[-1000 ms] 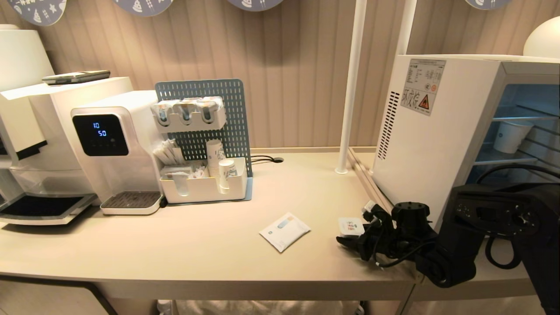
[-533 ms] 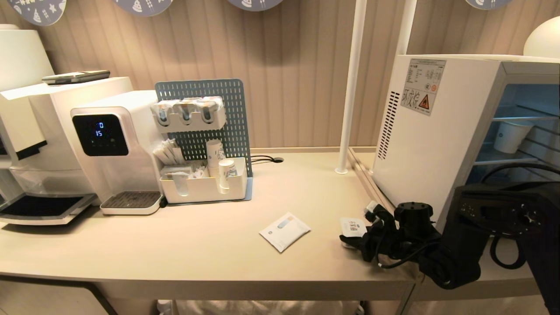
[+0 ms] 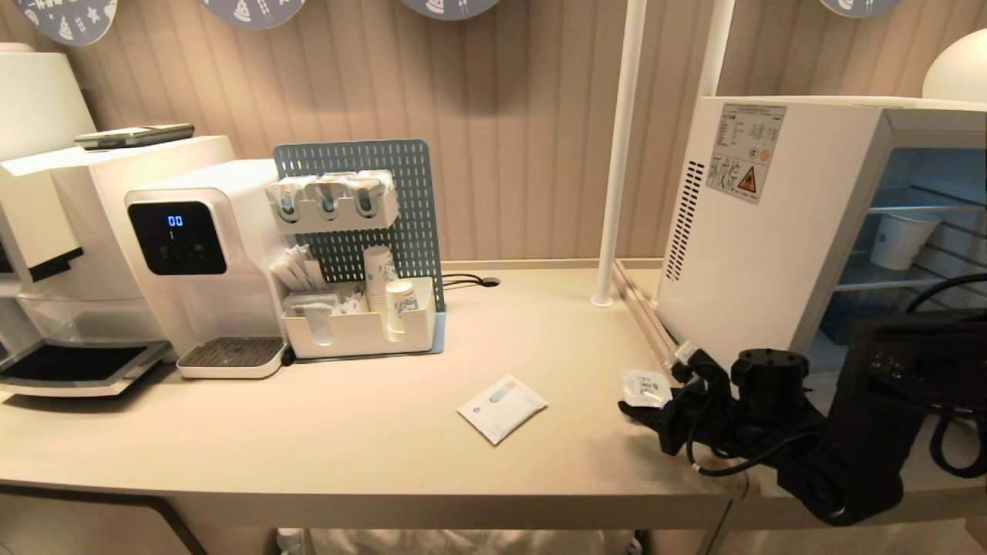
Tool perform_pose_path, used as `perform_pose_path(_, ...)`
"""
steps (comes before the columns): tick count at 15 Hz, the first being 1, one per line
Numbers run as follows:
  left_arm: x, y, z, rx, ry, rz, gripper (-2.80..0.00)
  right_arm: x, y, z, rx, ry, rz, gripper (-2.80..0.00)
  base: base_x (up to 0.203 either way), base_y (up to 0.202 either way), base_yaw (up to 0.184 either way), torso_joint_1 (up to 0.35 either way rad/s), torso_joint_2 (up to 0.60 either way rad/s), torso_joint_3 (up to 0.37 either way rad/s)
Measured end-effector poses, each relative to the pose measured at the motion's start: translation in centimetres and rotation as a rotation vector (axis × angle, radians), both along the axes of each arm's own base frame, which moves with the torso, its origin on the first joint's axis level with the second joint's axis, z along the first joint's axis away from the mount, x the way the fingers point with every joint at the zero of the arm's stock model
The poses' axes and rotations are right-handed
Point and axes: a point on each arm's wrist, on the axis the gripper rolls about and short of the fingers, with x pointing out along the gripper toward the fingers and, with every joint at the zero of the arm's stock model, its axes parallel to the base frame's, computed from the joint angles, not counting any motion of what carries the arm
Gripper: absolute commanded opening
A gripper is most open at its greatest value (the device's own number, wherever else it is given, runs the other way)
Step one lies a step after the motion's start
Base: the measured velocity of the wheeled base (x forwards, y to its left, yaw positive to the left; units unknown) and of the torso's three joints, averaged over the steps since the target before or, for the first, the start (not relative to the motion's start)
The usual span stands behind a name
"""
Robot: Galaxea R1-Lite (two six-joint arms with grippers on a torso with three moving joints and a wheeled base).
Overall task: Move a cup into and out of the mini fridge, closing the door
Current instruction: Put the yoghurt in the freezer
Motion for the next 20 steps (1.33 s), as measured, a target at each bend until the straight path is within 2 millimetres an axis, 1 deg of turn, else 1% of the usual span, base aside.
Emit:
perform_pose_path(3, 0.0, 0.0, 0.0, 0.0, 0.0, -0.001, -2.8, -2.2, -1.1, 4.4, -0.001, -0.092, -0.185, -2.8, 0.0, 0.0, 0.0, 0.0, 0.0, 0.0)
perform_pose_path(6, 0.0, 0.0, 0.0, -0.003, 0.0, -0.001, -2.8, -5.4, -2.4, 9.8, 0.005, -0.229, -0.423, -2.8, 0.0, 0.0, 0.0, 0.0, 0.0, 0.0)
perform_pose_path(8, 0.0, 0.0, 0.0, -0.007, 0.0, 0.0, -2.8, -8.5, -3.1, 12.9, 0.013, -0.317, -0.546, -2.8, 0.0, 0.0, 0.0, 0.0, 0.0, 0.0)
perform_pose_path(10, 0.0, 0.0, 0.0, -0.007, -0.001, 0.0, -2.8, -12.1, -3.7, 16.0, 0.024, -0.41, -0.656, -2.8, 0.0, 0.0, 0.0, 0.0, 0.0, 0.0)
perform_pose_path(12, 0.0, 0.0, 0.0, -0.007, -0.002, 0.0, -2.8, -16.2, -4.6, 18.9, 0.041, -0.5, -0.795, -2.8, 0.0, 0.0, 0.0, 0.0, 0.0, 0.0)
perform_pose_path(14, 0.0, 0.0, 0.0, -0.007, -0.002, 0.0, -2.8, -20.6, -5.9, 21.1, 0.067, -0.567, -0.945, -2.8, 0.0, 0.0, 0.0, 0.0, 0.0, 0.0)
perform_pose_path(16, 0.0, 0.0, 0.0, -0.011, -0.002, 0.0, -2.8, -25.5, -7.7, 22.0, 0.081, -0.612, -1.097, -2.8, 0.0, 0.0, 0.0, 0.0, 0.0, 0.0)
perform_pose_path(17, 0.0, 0.0, 0.0, -0.011, -0.002, 0.0, -2.8, -27.8, -8.4, 21.8, 0.083, -0.631, -1.14, -2.8, 0.0, 0.0, 0.0, 0.0, 0.0, 0.0)
perform_pose_path(19, 0.0, 0.0, 0.0, -0.011, -0.002, 0.0, -2.8, -31.8, -9.2, 20.4, 0.088, -0.656, -1.171, -2.8, 0.0, 0.0, 0.0, 0.0, 0.0, 0.0)
perform_pose_path(20, 0.0, 0.0, 0.0, -0.011, -0.002, 0.0, -2.8, -33.2, -9.2, 19.5, 0.098, -0.659, -1.163, -2.8, 0.0, 0.0, 0.0, 0.0, 0.0, 0.0)
